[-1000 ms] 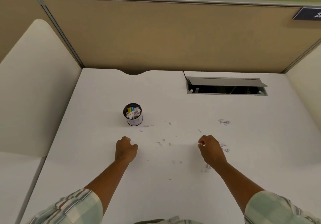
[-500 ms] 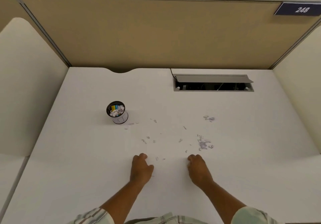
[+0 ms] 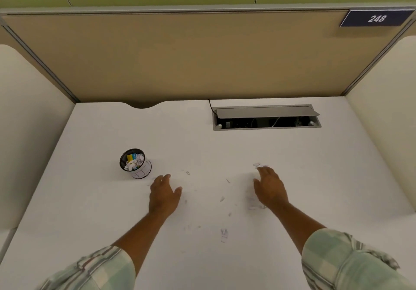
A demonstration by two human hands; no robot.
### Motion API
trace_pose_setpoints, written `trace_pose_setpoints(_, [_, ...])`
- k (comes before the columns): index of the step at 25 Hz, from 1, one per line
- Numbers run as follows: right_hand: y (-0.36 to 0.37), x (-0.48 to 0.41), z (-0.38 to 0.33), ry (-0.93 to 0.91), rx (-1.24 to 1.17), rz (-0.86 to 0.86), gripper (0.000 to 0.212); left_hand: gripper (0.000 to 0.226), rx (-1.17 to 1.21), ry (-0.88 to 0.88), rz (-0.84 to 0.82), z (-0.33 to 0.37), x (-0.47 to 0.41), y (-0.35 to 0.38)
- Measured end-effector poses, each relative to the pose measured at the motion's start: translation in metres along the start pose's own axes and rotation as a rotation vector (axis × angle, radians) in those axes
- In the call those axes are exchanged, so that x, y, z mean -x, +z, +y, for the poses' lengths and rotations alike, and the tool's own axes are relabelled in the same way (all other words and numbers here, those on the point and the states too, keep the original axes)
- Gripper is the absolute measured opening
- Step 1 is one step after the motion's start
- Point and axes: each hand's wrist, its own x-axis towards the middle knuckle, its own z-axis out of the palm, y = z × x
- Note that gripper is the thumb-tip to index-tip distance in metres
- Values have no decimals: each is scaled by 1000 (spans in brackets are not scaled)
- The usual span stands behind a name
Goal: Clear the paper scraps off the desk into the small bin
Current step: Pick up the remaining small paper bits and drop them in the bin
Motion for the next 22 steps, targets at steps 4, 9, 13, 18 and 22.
trace_pose_setpoints(4, [-16,-48,13,6,148,-151,70,82,-111,-31,-73,-3,-37,-3])
trace_pose_setpoints(9, [-1,-66,21,-28,195,-328,82,89,-109,-52,-170,-9,-34,16])
trace_pose_setpoints(13, [30,-36,20,-80,213,-332,83,86,-111,65,-179,-1,-6,43])
trace_pose_setpoints(18, [62,29,7,-166,180,-322,82,85,-234,252,-203,13,35,74])
trace_pose_setpoints(22, [84,86,-8,-218,182,-341,83,87,-370,365,-216,8,74,88])
